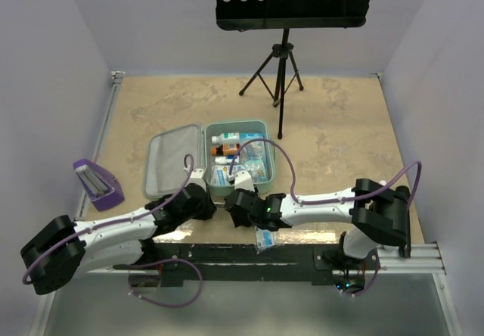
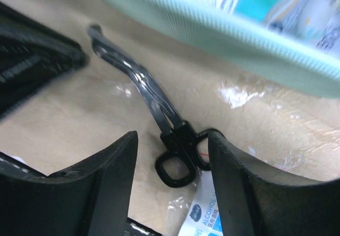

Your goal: Organize the medicine kit

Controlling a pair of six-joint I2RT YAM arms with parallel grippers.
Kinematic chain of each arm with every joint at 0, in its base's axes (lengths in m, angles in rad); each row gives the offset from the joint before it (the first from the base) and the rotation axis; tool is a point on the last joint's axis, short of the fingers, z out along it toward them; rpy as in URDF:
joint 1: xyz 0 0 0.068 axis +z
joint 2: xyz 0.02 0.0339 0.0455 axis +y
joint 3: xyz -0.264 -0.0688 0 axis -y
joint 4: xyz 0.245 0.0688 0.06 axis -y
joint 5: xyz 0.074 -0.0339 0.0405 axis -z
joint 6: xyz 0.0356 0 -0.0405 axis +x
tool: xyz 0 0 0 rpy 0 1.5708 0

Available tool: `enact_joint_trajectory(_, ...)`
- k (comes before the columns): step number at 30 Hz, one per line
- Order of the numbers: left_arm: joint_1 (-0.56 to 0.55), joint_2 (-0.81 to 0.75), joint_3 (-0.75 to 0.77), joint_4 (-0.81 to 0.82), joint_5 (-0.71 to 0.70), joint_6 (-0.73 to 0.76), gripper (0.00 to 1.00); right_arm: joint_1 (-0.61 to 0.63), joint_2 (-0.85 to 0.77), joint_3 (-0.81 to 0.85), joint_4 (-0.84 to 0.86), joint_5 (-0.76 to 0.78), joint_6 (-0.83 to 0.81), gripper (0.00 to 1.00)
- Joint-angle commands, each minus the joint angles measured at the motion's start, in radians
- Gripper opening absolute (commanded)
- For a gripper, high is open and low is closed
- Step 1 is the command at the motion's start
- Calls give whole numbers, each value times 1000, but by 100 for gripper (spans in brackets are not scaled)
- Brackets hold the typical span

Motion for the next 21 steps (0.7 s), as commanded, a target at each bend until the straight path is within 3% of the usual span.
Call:
enact_joint_trajectory(1, -1, -56, -10, -32, -4, -12, 18, 4, -34, 85, -9, 77, -27, 61)
enact_joint_trajectory(10, -4, -214, 19, -95, 37, 6, 22, -5, 67, 127, 40, 77, -124, 63)
enact_joint_trajectory(21, -1, -333, 137, -292, -69, 11, 23, -48, 107, 89, 126, 31, -172, 62)
